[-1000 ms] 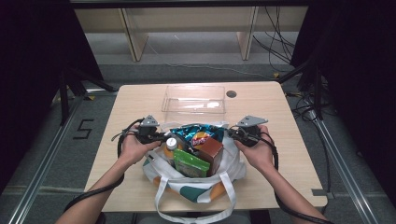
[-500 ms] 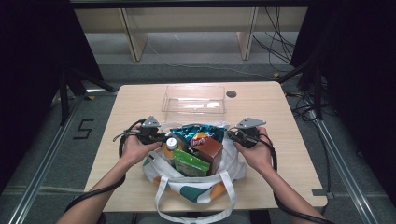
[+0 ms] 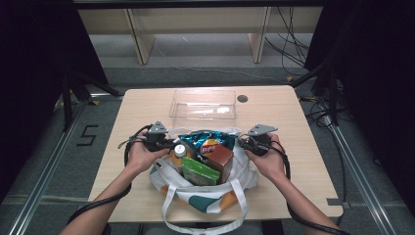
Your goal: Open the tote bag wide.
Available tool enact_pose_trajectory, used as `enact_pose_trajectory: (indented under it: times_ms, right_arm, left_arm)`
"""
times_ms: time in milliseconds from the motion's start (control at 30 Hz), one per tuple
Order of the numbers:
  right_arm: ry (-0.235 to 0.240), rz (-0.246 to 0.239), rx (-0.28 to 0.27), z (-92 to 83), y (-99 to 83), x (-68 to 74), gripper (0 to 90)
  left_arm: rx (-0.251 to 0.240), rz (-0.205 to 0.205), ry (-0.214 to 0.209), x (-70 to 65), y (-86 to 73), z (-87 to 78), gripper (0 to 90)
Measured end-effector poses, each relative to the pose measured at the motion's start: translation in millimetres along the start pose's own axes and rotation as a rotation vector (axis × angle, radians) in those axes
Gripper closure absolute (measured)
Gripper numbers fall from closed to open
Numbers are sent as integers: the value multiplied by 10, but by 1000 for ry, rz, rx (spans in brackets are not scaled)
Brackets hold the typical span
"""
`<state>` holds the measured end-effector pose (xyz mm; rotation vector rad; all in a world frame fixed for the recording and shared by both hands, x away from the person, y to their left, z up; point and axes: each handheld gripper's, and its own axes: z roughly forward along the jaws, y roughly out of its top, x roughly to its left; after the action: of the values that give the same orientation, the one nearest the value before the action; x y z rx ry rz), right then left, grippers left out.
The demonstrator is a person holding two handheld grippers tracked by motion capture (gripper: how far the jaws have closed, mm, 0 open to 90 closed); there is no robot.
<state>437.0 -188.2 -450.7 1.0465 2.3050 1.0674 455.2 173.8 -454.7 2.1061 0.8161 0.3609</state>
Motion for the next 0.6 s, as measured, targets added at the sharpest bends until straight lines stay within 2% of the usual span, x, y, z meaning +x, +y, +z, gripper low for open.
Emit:
enact_pose_trajectory:
  times_ms: [33,67,100,133,167,267,300,333,367,400,433,467,500,600]
  right_arm:
    - [-3,-1,-15,-35,15,-6,785]
    - [-3,-1,-15,-35,15,-6,785]
    - [2,22,-48,-119,54,-7,715]
    - [2,22,-48,-119,54,-7,715]
    - [-2,29,-77,-197,92,-4,684]
    - [9,22,-99,-292,146,2,663]
    - [14,25,-135,-385,207,13,648]
    - [14,25,-135,-385,207,13,648]
    - [10,38,-159,-447,246,45,642]
    - [10,38,-159,-447,246,45,642]
    - [10,16,-179,-468,270,28,637]
    - [10,27,-185,-500,290,42,633]
    - [6,25,-210,-532,318,48,626]
    - [-7,17,-223,-552,324,51,622]
  left_arm:
    - [-23,3,14,1,17,-59,711]
    - [-23,3,14,1,17,-59,680]
    - [-36,15,26,3,30,-103,634]
    - [-45,12,31,3,36,-126,634]
    - [-53,16,39,5,43,-159,577]
    - [-69,26,55,12,47,-255,535]
    - [-87,17,76,16,38,-331,501]
    - [-87,17,76,16,38,-331,490]
    - [-122,-14,83,14,23,-396,477]
    - [-122,-14,83,14,23,-396,470]
    - [-128,-17,91,23,14,-436,470]
    - [-140,-22,92,33,3,-465,463]
    - [-149,-38,102,33,-10,-493,448]
    - [-171,-70,106,54,-44,-547,438]
